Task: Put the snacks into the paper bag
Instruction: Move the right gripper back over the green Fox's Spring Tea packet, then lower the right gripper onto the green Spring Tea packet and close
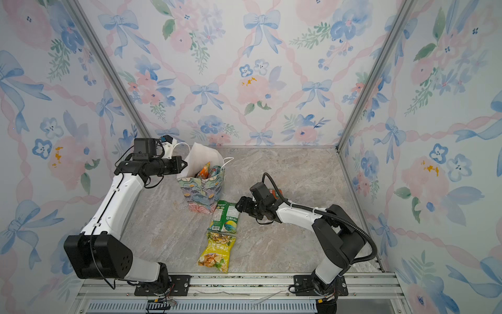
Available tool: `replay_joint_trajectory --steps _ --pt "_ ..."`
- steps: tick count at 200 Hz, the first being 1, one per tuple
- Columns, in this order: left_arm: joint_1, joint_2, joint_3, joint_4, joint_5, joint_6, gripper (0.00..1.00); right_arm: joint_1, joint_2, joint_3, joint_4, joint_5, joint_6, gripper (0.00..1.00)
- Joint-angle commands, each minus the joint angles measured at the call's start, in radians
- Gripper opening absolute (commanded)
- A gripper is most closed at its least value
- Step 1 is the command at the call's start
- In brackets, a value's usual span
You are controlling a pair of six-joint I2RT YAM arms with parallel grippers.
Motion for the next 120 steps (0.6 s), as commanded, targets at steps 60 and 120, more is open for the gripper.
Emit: replay_joint_trajectory --steps 60,120 --pt "0.004 -0.033 -0.029 0.019 0.006 -0.009 0.0 0.031 0.124 0.015 0.094 -0.022 0.071 0.76" --pt "0.002 -0.033 -0.031 0.018 0.009 -0.007 0.0 0.04 0.198 0.006 0.218 -0.056 0.162 0.65"
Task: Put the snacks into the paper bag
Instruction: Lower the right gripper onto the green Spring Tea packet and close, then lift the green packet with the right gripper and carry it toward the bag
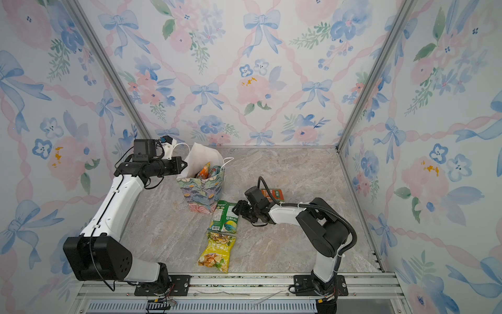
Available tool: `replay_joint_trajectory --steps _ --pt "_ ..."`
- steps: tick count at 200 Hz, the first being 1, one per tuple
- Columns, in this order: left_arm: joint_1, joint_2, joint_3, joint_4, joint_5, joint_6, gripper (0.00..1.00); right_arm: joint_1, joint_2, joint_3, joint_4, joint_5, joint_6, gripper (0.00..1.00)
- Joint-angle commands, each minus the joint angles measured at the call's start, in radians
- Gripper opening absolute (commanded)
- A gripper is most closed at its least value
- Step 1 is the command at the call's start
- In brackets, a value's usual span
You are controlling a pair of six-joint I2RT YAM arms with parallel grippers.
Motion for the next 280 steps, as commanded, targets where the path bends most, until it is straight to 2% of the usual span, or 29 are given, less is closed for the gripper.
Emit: replay_joint_trajectory --steps 1,52,87,118,134,160,190,242,280 --pt "0.002 -0.02 -0.016 0.003 0.01 -0.004 0.0 0.013 0.045 0.003 0.068 -0.024 0.061 0.65" --pt "0.002 -0.023 -0.016 0.003 0.008 -0.005 0.0 0.013 0.09 -0.012 0.196 -0.045 0.143 0.53" --pt "0.003 -0.023 -0.017 0.003 0.01 -0.005 0.0 0.012 0.087 -0.034 0.264 -0.034 0.177 0.36" --pt "0.003 -0.031 -0.019 0.003 0.003 -0.002 0.0 0.01 0.038 -0.027 0.215 -0.008 0.142 0.19" --pt "0.002 -0.028 -0.02 0.003 0.007 -0.004 0.0 0.004 0.004 -0.02 0.175 0.007 0.113 0.14" --pt "0.003 -0.022 -0.02 0.003 0.007 -0.004 0.0 -0.01 -0.05 0.012 0.065 0.031 0.045 0.0" --pt "0.002 -0.014 -0.015 0.005 0.006 -0.002 0.0 -0.045 -0.11 0.044 -0.042 0.046 -0.024 0.0" --pt "0.002 -0.012 -0.015 0.017 0.018 -0.006 0.0 -0.125 -0.211 0.194 -0.339 0.076 -0.197 0.0" --pt "0.003 -0.024 -0.013 0.017 0.004 -0.004 0.0 -0.146 -0.229 0.284 -0.42 0.109 -0.262 0.0"
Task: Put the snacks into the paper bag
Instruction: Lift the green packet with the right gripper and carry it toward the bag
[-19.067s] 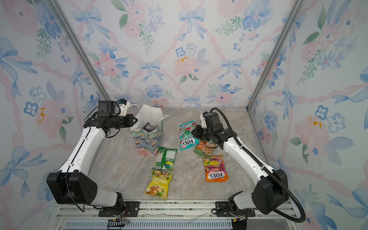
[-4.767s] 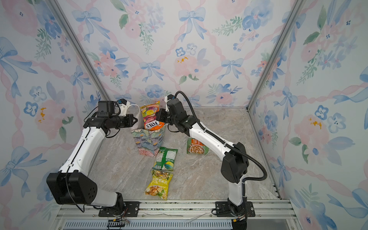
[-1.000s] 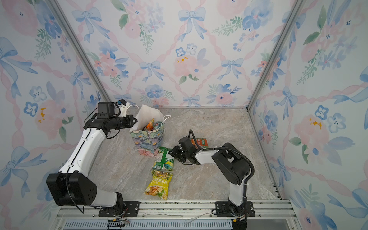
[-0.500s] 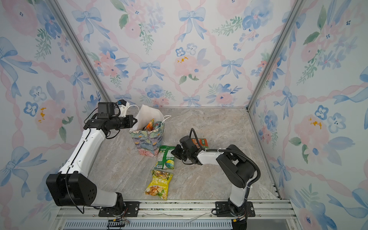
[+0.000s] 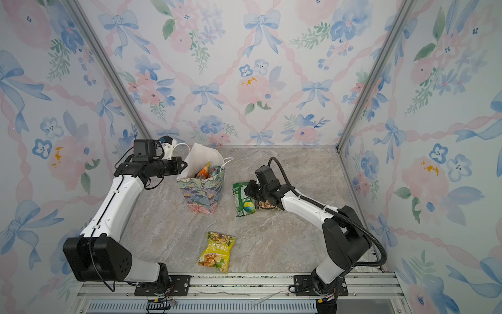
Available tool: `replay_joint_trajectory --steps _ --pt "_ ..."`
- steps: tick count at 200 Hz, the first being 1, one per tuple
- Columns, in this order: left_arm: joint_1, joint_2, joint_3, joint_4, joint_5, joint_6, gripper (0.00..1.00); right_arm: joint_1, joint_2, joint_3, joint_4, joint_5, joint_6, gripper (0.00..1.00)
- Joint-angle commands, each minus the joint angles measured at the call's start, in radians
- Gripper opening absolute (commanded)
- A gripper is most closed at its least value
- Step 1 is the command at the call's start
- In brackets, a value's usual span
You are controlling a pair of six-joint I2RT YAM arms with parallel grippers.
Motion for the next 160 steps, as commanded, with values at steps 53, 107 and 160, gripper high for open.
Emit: replay_joint_trajectory --steps 53,107,160 --pt "0.003 -0.029 -0.024 0.014 0.007 -0.004 0.0 -0.019 -0.064 0.169 -0.155 0.094 -0.175 0.0" --pt "0.004 -0.024 -0.024 0.014 0.006 -0.004 0.0 -0.052 -0.09 0.302 -0.21 0.15 -0.294 0.0" --pt "0.003 -0.021 -0.026 0.014 0.01 -0.006 0.0 -0.069 -0.086 0.468 -0.207 0.208 -0.387 0.0"
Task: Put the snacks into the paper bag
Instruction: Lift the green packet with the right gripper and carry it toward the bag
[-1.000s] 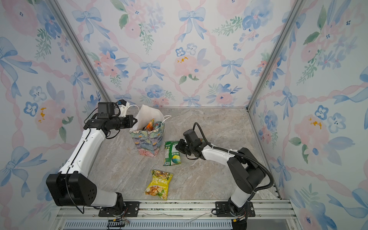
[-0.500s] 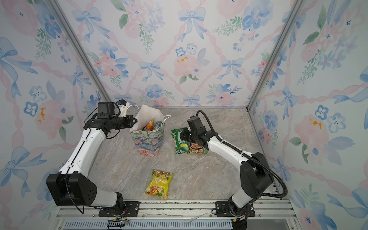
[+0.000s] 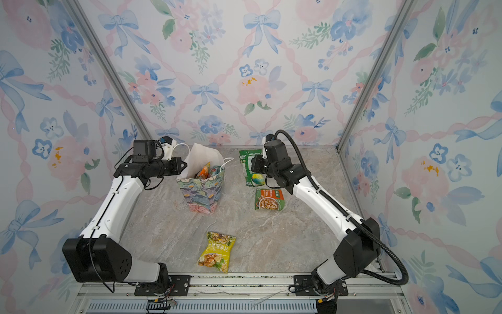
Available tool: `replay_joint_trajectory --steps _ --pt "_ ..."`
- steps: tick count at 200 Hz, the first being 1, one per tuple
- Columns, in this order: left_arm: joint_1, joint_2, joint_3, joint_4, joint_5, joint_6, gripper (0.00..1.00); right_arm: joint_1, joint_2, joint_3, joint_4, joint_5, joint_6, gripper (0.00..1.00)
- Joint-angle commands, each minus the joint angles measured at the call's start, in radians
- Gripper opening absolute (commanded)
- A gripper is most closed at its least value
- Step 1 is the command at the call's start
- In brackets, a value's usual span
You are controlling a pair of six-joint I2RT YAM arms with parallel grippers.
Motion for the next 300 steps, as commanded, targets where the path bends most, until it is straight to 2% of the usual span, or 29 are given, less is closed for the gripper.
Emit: replay_joint_trajectory --steps 1,67,164,197,300 --pt "0.004 -0.014 -0.018 0.01 0.012 -0.007 0.0 -0.01 -0.017 0.106 0.005 0.047 -0.08 0.0" --pt "0.003 -0.008 -0.02 0.01 0.01 -0.005 0.0 0.013 0.115 0.421 0.054 0.012 -0.151 0.0" --pt "0.004 -0.006 -0.021 0.01 0.019 -0.006 0.0 0.125 0.464 0.933 -0.053 -0.105 -0.151 0.0" --pt "0.004 -0.009 -0.023 0.01 0.007 -0.005 0.0 0.162 0.49 0.934 -0.051 -0.136 -0.122 0.0" --pt "0.003 -0.005 -0.02 0.01 0.011 -0.007 0.0 0.199 0.438 0.697 0.091 -0.22 0.023 0.0"
